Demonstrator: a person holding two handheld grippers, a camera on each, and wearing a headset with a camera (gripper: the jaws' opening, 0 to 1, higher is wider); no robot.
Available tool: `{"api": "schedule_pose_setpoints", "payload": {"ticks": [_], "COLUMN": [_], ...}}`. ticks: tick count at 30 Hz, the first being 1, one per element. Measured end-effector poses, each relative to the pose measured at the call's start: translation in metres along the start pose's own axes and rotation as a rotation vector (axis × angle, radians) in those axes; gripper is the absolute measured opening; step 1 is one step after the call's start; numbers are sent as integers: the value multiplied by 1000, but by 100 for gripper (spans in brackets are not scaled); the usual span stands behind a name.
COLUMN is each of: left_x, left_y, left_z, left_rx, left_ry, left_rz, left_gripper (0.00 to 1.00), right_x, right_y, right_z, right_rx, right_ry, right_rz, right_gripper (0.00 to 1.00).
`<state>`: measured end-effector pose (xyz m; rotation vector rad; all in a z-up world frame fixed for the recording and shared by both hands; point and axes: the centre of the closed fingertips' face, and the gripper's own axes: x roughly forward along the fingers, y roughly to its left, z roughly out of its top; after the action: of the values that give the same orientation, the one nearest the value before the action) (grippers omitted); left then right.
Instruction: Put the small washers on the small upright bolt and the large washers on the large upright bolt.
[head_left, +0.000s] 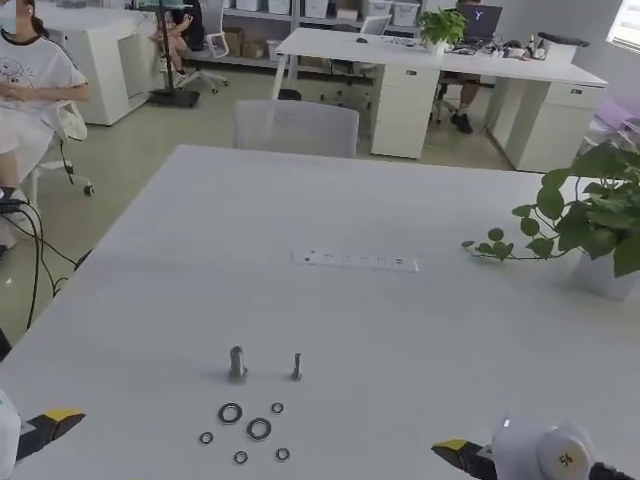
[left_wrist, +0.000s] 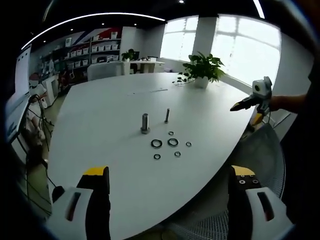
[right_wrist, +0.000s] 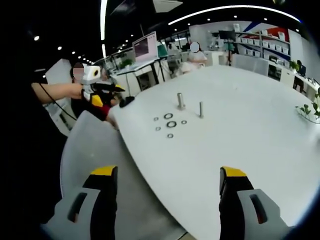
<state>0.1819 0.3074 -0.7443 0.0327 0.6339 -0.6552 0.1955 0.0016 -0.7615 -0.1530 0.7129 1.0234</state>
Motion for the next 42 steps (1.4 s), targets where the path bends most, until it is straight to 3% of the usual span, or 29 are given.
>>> {"api": "schedule_pose_setpoints", "payload": {"ticks": [3, 7, 9, 15, 20, 22, 24, 25, 29, 37, 42], "left_x": [1, 1, 1, 4, 5, 5, 8, 9, 12, 11, 15], "left_y": [-4, -3, -1, 8, 15, 21, 24, 23, 28, 37, 37], "left_z": [-1, -3, -2, 8, 17, 21, 16, 10, 5, 13, 10], "left_rx": [-45, -4, -16, -14, 19, 56, 42, 40, 81, 66, 54], "left_ry": [-7, 10, 23, -17, -30, -55, -34, -10, 2, -16, 0], "left_rz": [-29, -18, -17, -19, -13, -1, -13, -42, -51, -75, -108], "left_gripper": [100, 100, 100, 100, 100, 99, 99, 96, 95, 94, 94], "right_x": [1, 6, 9, 21, 34, 41, 48, 52, 67, 90, 102], "right_y": [1, 5, 8, 7, 9, 10, 9, 9, 10, 12, 12], "right_z": [2, 8, 14, 30, 45, 48, 52, 55, 66, 90, 97], "right_rx": [12, 25, 12, -8, -18, -26, -33, -32, -50, -76, -99], "right_ry": [-3, 1, 8, 24, 23, 46, 57, 60, 79, 108, 138], "right_rz": [-3, -6, -3, -12, -16, -14, -17, -18, -22, -22, -27], "right_gripper": [85, 83, 83, 81, 80, 79, 79, 79, 77, 74, 73]}}
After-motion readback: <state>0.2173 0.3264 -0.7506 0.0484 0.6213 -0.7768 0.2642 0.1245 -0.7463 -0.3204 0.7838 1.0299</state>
